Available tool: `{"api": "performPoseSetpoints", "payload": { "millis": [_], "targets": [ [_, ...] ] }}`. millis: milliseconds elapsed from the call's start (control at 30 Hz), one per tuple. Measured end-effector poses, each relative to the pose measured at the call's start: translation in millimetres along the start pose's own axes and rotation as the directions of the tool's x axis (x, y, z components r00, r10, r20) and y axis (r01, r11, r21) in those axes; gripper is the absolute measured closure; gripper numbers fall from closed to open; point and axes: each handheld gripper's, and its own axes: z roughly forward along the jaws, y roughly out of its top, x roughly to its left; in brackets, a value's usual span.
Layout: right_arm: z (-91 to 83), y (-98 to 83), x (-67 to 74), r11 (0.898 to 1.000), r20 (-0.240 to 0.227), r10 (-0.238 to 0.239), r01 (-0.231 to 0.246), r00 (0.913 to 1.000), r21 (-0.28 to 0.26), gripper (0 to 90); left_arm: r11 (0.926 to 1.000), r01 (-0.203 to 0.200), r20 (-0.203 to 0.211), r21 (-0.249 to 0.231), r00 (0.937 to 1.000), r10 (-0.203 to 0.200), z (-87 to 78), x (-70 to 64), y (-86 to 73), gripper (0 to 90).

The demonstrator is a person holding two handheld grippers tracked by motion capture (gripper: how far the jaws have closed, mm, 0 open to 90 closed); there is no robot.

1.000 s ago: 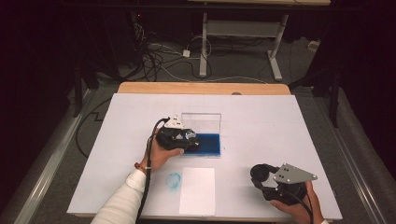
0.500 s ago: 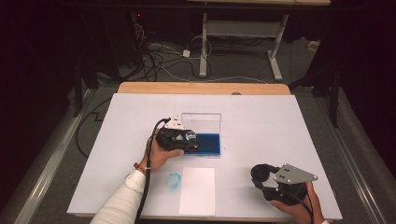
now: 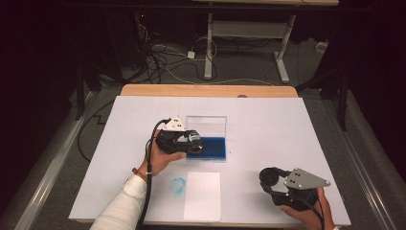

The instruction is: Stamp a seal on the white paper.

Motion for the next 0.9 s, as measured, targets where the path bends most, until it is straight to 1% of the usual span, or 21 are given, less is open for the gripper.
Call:
{"api": "performPoseSetpoints", "payload": {
  "millis": [67,167,200,233,333,400,467,633,767,900],
  "targets": [
    [0.2,-0.1,0.2,1.000,0.000,-0.002,0.002,1.0000,0.000,38.5,0.9999,0.000,0.007,-0.016,1.0000,0.001,-3.5,-1.6,2.2,54.6],
    [1.4,-1.0,0.7,1.000,-0.004,0.004,-0.004,1.0000,0.006,38.5,0.9997,-0.008,0.011,-0.022,0.9999,0.008,-7.0,-4.6,5.9,54.6],
    [1.7,-1.3,1.0,1.000,-0.005,0.001,-0.001,1.0000,0.006,38.5,0.9996,-0.009,0.016,-0.028,0.9998,0.009,-8.1,-5.6,7.2,54.6],
    [1.9,-1.6,1.3,1.000,-0.005,-0.002,0.002,1.0000,0.005,38.5,0.9994,-0.012,0.013,-0.032,0.9998,0.013,-9.2,-6.9,8.7,54.6],
    [1.4,-1.6,1.3,1.000,-0.002,-0.001,0.001,1.0000,0.005,38.5,0.9986,-0.018,0.030,-0.049,0.9994,0.019,-12.6,-11.7,12.1,54.6],
    [1.1,-1.0,1.2,1.000,-0.004,0.007,-0.007,1.0000,0.001,38.5,0.9983,-0.026,0.033,-0.052,0.9991,0.028,-14.5,-14.7,14.4,54.5],
    [1.8,-0.1,2.2,1.000,-0.006,0.004,-0.004,1.0000,0.000,38.5,0.9973,-0.030,0.039,-0.067,0.9987,0.033,-17.4,-16.8,16.3,54.6],
    [5.6,1.7,5.7,1.000,-0.019,-0.002,0.002,0.9998,0.006,38.5,0.9962,-0.044,0.048,-0.075,0.9977,0.048,-23.2,-21.5,20.2,54.6],
    [6.9,1.5,8.1,1.000,-0.024,-0.019,0.019,0.9996,0.012,38.5,0.9954,-0.056,0.052,-0.078,0.9968,0.060,-26.4,-26.2,22.8,54.5],
    [4.6,0.8,8.0,1.000,-0.018,-0.012,0.012,0.9998,0.008,38.5,0.9940,-0.073,0.063,-0.081,0.9950,0.078,-29.2,-32.1,25.5,54.5]
  ]
}}
